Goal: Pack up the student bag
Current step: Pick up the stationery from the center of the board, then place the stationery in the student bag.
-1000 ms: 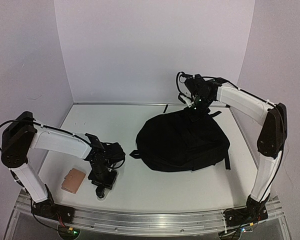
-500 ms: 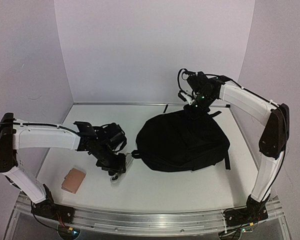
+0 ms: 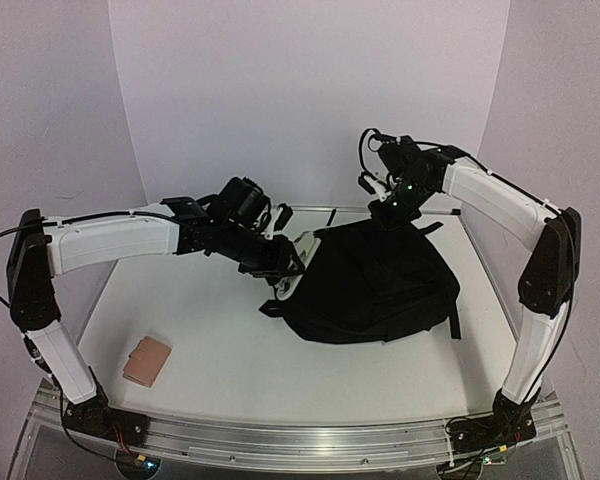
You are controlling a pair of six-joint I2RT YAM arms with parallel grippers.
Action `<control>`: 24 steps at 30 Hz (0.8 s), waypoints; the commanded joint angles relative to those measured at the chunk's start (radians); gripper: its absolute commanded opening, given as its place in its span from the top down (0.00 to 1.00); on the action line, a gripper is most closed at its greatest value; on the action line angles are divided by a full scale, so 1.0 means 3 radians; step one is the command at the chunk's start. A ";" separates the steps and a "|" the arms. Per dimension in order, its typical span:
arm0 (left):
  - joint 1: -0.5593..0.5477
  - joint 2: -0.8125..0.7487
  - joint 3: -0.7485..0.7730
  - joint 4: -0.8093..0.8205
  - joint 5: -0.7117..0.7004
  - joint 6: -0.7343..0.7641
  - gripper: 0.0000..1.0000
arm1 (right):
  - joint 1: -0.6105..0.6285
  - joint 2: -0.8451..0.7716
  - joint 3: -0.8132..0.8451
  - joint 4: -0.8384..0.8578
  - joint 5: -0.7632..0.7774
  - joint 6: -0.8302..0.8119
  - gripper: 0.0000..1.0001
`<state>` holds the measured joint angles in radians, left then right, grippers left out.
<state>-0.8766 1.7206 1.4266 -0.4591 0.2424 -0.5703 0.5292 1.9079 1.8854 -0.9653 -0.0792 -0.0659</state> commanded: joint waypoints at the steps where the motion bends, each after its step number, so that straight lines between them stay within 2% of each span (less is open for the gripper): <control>1: 0.0112 0.0151 0.0398 0.0489 0.0357 0.0073 0.94 | -0.0024 -0.0060 0.0077 0.0011 -0.0026 0.0034 0.99; 5: 0.0155 0.0177 0.0404 0.0512 0.0394 0.0045 0.94 | -0.0025 0.0111 -0.0001 0.0010 0.0185 -0.0052 0.82; 10: 0.0161 0.0133 0.0284 0.0503 0.0360 0.0024 0.94 | -0.0023 0.0205 -0.0090 0.0011 -0.0038 0.0009 0.52; 12: 0.0160 0.0097 0.0235 0.0514 0.0344 0.0013 0.94 | -0.0022 0.0247 -0.0091 0.0012 -0.0004 0.0030 0.51; 18: 0.0161 0.0020 0.0159 0.0536 0.0307 0.0003 0.94 | -0.0025 0.0369 -0.0063 0.0012 0.0161 0.0066 0.55; 24: 0.0161 -0.0014 0.0100 0.0543 0.0296 0.0007 0.94 | -0.0038 0.0273 -0.0013 0.0038 0.0209 0.0047 0.57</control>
<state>-0.8284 1.7889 1.4545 -0.3904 0.3294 -0.5758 0.5258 2.0151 1.8603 -0.9611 -0.0548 -0.0582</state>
